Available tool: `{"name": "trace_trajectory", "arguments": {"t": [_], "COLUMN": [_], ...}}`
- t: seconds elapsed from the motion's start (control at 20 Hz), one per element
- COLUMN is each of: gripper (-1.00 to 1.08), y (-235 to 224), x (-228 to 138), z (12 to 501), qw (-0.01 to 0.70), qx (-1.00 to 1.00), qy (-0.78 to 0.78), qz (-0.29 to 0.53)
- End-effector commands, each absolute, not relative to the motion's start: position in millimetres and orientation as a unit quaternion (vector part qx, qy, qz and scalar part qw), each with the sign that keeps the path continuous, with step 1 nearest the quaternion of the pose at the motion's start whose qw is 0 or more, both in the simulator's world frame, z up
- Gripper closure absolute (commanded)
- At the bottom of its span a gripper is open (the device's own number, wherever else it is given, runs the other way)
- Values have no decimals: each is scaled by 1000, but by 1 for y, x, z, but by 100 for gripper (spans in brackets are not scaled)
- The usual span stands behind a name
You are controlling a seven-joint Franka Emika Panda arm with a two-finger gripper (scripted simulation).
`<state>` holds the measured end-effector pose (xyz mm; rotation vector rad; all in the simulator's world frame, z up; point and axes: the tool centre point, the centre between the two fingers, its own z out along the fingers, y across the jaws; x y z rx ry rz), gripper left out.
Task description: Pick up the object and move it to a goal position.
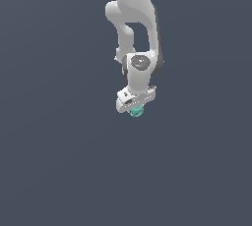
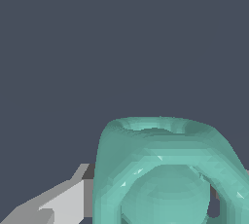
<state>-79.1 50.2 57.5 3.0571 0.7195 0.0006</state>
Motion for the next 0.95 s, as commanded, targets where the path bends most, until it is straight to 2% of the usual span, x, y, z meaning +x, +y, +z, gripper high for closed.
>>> {"name": "trace_trajectory", "arguments": {"t": [0.0, 0.5, 0.9], "gripper": [108, 108, 108], "y": [53, 64, 68], "x": [-85, -110, -116], "z": [67, 112, 125], "qw": [1, 1, 0], "qx": [973, 973, 973], "qy": [229, 230, 230], "qz": [1, 0, 0]}}
